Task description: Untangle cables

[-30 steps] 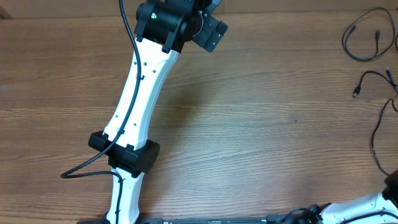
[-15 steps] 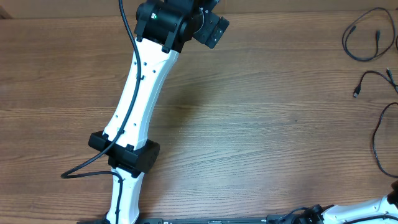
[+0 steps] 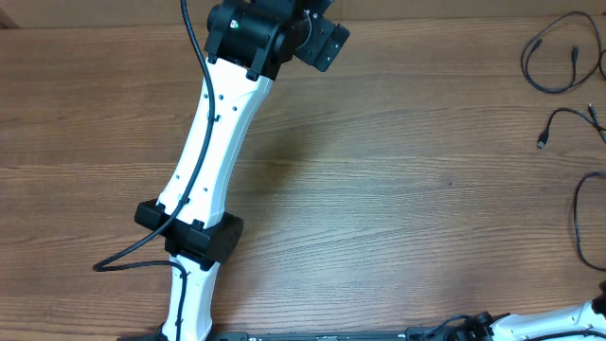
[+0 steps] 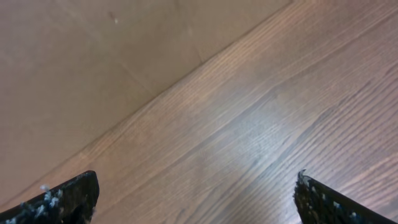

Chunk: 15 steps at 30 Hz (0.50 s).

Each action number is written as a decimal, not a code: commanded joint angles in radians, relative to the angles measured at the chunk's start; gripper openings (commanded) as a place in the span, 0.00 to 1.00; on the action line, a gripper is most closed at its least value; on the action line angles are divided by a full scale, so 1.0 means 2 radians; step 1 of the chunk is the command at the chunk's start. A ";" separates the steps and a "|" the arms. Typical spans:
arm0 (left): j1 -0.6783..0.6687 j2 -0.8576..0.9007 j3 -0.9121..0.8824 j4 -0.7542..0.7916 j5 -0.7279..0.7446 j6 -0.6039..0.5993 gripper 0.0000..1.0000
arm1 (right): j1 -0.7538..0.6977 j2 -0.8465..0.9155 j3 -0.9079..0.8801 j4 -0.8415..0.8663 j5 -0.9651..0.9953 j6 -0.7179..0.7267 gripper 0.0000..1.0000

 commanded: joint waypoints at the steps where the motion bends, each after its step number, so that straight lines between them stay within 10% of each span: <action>1: 0.000 -0.027 0.013 0.012 -0.003 0.010 1.00 | 0.034 -0.079 0.032 -0.001 -0.031 0.005 1.00; 15: 0.003 -0.042 0.117 0.197 -0.094 0.027 1.00 | 0.364 -0.296 0.255 -0.001 -0.128 0.005 1.00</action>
